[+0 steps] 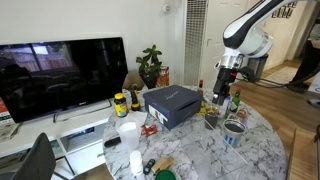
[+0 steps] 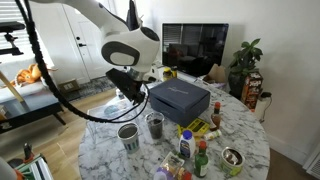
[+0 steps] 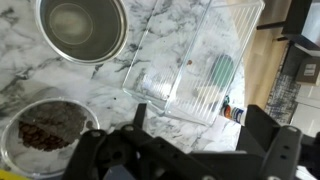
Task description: Set the storage container upright, then put the two cups inside it
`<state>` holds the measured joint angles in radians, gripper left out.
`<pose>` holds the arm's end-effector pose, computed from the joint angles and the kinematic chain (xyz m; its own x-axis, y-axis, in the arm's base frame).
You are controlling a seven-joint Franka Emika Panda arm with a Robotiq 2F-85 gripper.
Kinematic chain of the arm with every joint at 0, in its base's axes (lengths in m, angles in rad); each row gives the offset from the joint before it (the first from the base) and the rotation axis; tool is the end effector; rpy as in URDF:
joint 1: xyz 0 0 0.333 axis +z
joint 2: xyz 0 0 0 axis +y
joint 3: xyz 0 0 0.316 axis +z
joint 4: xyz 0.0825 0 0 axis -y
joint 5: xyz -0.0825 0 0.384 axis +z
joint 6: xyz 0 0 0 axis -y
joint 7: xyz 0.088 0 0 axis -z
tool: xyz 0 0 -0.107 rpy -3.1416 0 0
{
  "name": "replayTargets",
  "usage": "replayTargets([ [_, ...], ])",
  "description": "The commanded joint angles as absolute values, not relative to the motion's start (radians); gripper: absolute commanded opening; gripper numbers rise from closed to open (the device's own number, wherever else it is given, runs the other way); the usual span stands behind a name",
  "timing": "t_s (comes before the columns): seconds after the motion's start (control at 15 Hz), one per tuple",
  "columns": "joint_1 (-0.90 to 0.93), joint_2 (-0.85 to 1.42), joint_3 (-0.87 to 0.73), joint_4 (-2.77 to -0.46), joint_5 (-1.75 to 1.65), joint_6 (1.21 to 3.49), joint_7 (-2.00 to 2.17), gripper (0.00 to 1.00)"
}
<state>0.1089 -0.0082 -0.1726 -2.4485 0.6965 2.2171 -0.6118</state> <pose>0.4590 -0.0084 0.2905 0.9980 0.0609 -0.0175 0.0430 -0.8536 -0.5192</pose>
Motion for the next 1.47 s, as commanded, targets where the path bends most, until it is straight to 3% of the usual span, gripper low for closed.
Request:
replayTargets([
  [0.0,0.049,0.022,-0.107,-2.445,0.701,2.224,-0.616,1.00],
  [0.67,0.034,0.004,-0.095,-2.433,0.700,2.223,-0.615,1.00],
  [1.4,0.005,0.172,-0.015,-2.419,0.768,2.121,-0.619,1.00],
])
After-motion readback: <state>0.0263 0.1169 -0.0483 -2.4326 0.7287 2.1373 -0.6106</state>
